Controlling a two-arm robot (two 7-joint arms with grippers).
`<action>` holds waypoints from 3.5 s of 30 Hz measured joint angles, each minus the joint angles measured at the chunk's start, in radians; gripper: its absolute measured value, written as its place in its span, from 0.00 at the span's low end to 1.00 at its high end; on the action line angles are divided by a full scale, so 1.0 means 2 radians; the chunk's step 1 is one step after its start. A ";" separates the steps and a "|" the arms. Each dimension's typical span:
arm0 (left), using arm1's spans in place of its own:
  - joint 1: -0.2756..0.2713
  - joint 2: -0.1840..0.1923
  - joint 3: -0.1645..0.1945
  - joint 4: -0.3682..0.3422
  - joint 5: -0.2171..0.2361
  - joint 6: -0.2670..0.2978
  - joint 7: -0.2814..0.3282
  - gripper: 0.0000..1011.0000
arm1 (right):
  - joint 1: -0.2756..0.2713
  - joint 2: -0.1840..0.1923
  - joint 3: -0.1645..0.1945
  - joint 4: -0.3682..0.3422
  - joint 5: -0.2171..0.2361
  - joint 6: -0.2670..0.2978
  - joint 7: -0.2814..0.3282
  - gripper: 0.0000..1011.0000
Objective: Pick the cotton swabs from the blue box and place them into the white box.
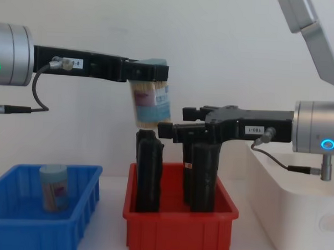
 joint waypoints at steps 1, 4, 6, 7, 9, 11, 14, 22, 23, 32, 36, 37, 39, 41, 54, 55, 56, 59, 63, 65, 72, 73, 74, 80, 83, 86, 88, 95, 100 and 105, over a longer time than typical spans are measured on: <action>0.000 0.000 0.000 0.000 0.000 0.000 0.000 0.66 | 0.004 -0.002 -0.001 0.005 0.001 -0.001 0.003 0.99; 0.000 0.000 0.000 0.000 0.000 0.000 0.000 0.66 | 0.010 -0.005 -0.003 0.015 0.002 -0.002 0.009 0.99; 0.000 0.000 0.000 0.000 0.000 0.000 0.000 0.66 | 0.013 -0.006 -0.004 0.018 0.003 -0.003 0.011 0.99; 0.000 0.000 0.000 0.000 0.000 0.000 0.000 0.66 | 0.016 -0.008 -0.005 0.022 0.004 -0.003 0.013 0.99; 0.000 0.000 0.000 0.000 0.000 0.000 0.000 0.66 | 0.019 -0.009 -0.006 0.026 0.005 -0.004 0.014 0.99; 0.000 0.000 0.000 0.000 0.000 0.000 0.000 0.66 | 0.023 -0.011 -0.007 0.032 0.005 -0.004 0.016 0.99; 0.000 0.000 0.000 0.000 0.000 0.000 0.000 0.66 | 0.029 -0.013 -0.009 0.040 0.006 -0.005 0.018 0.99; 0.000 0.000 0.000 0.000 0.000 0.000 0.000 0.66 | 0.043 -0.019 -0.013 0.059 0.010 -0.006 0.024 0.99; 0.000 0.000 0.000 0.000 0.000 0.000 0.000 0.66 | 0.044 -0.020 -0.013 0.060 0.011 -0.006 0.025 0.99; 0.000 0.000 0.000 0.000 0.000 0.000 0.000 0.66 | 0.056 -0.024 -0.017 0.074 0.017 -0.004 0.038 0.99; 0.000 0.000 0.000 0.000 0.000 0.000 0.000 0.66 | 0.060 -0.025 -0.019 0.077 0.021 -0.003 0.045 0.93; 0.000 0.000 0.000 0.000 0.000 0.000 0.000 0.66 | 0.060 -0.025 -0.019 0.077 0.021 -0.003 0.045 0.91; 0.000 0.000 0.000 0.000 0.000 0.000 0.000 0.66 | 0.061 -0.026 -0.020 0.078 0.023 -0.002 0.049 0.85; 0.000 0.000 0.000 0.000 0.000 0.000 0.000 0.66 | 0.062 -0.026 -0.021 0.079 0.025 -0.001 0.052 0.79; 0.000 0.000 0.000 0.000 -0.001 0.000 0.000 0.66 | 0.064 -0.025 -0.026 0.078 0.031 0.004 0.055 0.63; 0.000 0.000 0.000 0.000 -0.001 0.000 0.000 0.66 | 0.064 -0.025 -0.026 0.077 0.031 0.005 0.055 0.63; 0.000 0.000 0.000 0.000 -0.001 0.000 0.000 0.66 | 0.064 -0.024 -0.027 0.077 0.032 0.005 0.055 0.63; 0.000 0.000 0.000 0.000 0.000 0.000 0.000 0.71 | 0.064 -0.024 -0.028 0.075 0.033 0.005 0.055 0.63; 0.000 0.000 0.000 0.000 0.000 0.000 0.000 0.83 | 0.064 -0.023 -0.029 0.073 0.034 0.006 0.054 0.63; 0.000 0.000 0.000 0.000 0.000 0.000 0.000 0.89 | 0.063 -0.022 -0.030 0.073 0.034 0.007 0.053 0.63; 0.000 0.000 0.000 0.000 0.000 0.000 0.000 0.99 | 0.062 -0.020 -0.031 0.070 0.036 0.008 0.049 0.63; 0.000 0.000 0.000 0.000 0.000 0.000 0.000 0.99 | 0.062 -0.019 -0.031 0.070 0.036 0.009 0.049 0.63; 0.000 0.000 0.000 0.000 0.000 0.000 0.000 0.99 | 0.062 -0.019 -0.031 0.069 0.036 0.009 0.048 0.63; 0.000 0.000 0.000 0.000 0.000 0.000 0.000 0.99 | 0.061 -0.016 -0.031 0.068 0.038 0.010 0.043 0.63; 0.000 0.000 0.000 0.000 0.000 0.000 0.000 0.99 | 0.060 -0.014 -0.030 0.068 0.040 0.010 0.039 0.63; 0.000 0.000 0.000 0.000 0.000 0.000 0.000 0.99 | 0.058 -0.012 -0.028 0.068 0.042 0.010 0.032 0.63; 0.000 0.000 0.000 0.000 0.000 0.000 0.000 0.99 | 0.057 -0.010 -0.026 0.068 0.045 0.010 0.025 0.63; 0.000 0.000 0.000 0.000 0.000 0.000 0.000 0.99 | 0.051 -0.004 -0.020 0.065 0.050 0.009 0.001 0.63; 0.000 0.000 0.000 0.000 0.000 0.000 0.000 0.99 | 0.044 0.003 -0.015 0.060 0.052 0.007 -0.028 0.63; 0.000 0.000 0.000 0.000 0.000 0.000 0.000 0.99 | 0.036 0.010 -0.010 0.052 0.052 0.003 -0.058 0.63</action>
